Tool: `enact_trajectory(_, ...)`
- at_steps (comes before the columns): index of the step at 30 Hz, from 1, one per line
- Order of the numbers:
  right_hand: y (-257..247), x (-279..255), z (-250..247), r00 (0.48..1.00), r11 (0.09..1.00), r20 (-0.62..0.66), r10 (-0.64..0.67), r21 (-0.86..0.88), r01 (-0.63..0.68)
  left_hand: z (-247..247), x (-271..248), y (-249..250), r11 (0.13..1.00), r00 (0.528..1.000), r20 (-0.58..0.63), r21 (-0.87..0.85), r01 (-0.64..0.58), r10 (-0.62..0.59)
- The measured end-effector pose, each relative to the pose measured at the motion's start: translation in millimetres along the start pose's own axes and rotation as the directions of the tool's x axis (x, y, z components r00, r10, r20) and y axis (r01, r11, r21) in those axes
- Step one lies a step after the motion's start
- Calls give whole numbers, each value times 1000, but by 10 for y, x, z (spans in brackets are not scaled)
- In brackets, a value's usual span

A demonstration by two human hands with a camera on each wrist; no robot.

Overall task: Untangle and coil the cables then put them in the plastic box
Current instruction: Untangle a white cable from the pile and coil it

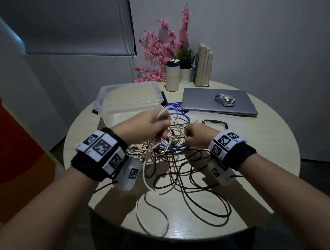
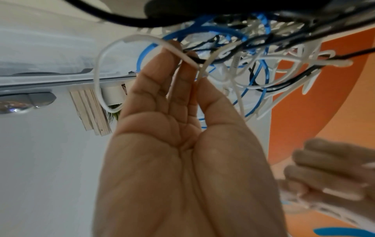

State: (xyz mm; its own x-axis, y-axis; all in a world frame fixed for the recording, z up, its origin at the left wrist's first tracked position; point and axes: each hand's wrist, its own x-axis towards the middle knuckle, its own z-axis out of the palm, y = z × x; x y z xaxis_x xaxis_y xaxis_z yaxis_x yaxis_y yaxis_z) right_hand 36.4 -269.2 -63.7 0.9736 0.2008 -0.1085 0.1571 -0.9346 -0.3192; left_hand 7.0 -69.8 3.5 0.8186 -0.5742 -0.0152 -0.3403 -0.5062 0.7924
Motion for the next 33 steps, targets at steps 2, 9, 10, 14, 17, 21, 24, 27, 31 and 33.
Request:
enact_trajectory(2, -3, 5, 17, 1000, 1000, -2, 0, 3, 0, -125, -21, 36, 986, 992, -115, -149, -69, 52)
enact_trajectory(9, -32, 5, -76, 1000, 994, -5, 28, 103, -27, -360, -3, 47, 941, 893, -438, -244, -233, 107)
enact_trajectory(10, -67, 16, -137, 998, 980, -51, 27, 196, -17, -358, 3, 15, 949, 891, -447, -236, -207, 83)
enact_trajectory(14, -312, -39, -431, 971, 569, -209, 114, 815, 108, -320, 10, -140, 962, 904, -426, -257, -87, -32)
enact_trajectory(17, -404, -97, -536, 976, 260, -201, 84, 950, 174, -300, 7, -250, 969, 894, -434, -248, 1, -112)
enact_trajectory(21, -400, -161, -588, 978, -45, -188, -87, 982, 184, -339, 7, -386, 967, 822, -524, -227, 117, -222)
enact_trajectory(24, -454, -214, -607, 970, -91, -193, -148, 979, 181, -358, -30, -427, 974, 755, -618, -177, 141, -221)
enact_trajectory(27, -512, -213, -577, 971, 0, -206, -125, 978, 207, -360, -23, -443, 989, 747, -651, -44, 142, -137)
enact_trajectory(31, -492, -177, -510, 985, 174, -94, -146, 978, 119, -363, -2, -498, 977, 746, -653, 40, 208, -132)
enact_trajectory(33, -492, -189, -460, 986, 357, 25, -163, 934, 36, -360, -11, -511, 972, 741, -658, 55, 227, -135)
